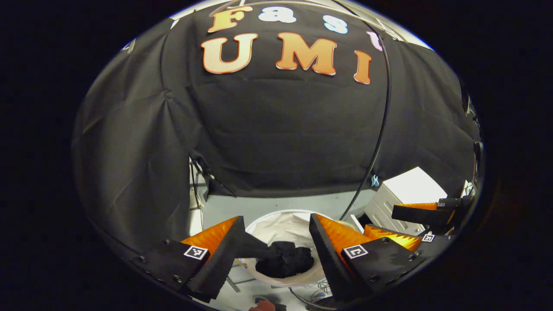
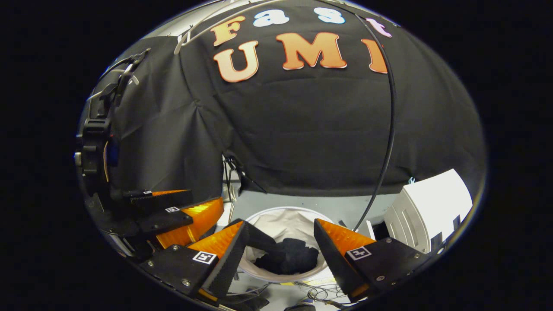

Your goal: Grasp the clothes on the hanger with both hands and then place them into the laundry hamper below.

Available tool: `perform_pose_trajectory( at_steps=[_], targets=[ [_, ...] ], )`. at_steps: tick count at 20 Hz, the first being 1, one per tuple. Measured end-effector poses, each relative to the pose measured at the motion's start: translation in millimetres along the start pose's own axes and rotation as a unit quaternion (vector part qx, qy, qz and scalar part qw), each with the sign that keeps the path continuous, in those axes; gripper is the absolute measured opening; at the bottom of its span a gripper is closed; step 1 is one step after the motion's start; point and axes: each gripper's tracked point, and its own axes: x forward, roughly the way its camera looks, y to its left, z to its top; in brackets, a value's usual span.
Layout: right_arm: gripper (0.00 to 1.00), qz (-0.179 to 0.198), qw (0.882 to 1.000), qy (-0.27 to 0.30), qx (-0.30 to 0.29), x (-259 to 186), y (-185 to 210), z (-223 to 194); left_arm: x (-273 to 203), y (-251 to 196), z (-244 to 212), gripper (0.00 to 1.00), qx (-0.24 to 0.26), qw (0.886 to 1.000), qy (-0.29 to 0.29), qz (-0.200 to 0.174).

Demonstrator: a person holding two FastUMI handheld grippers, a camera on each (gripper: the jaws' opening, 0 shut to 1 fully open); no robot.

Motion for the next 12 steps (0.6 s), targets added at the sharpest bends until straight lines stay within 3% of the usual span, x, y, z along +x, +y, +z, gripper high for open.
perform_pose_trajectory(
  at_steps=[6, 12],
  targets=[
    [0.94, -0.001, 0.994, -0.105, -0.013, -44, 11, 105, -45, 4, 98, 0.98, -0.025, 0.993, -0.112, -0.004],
    [0.93, 0.009, 0.979, -0.203, -0.026, -99, 29, 189, -95, 5, 173, 0.98, -0.027, 0.978, -0.206, -0.008]
  ],
)
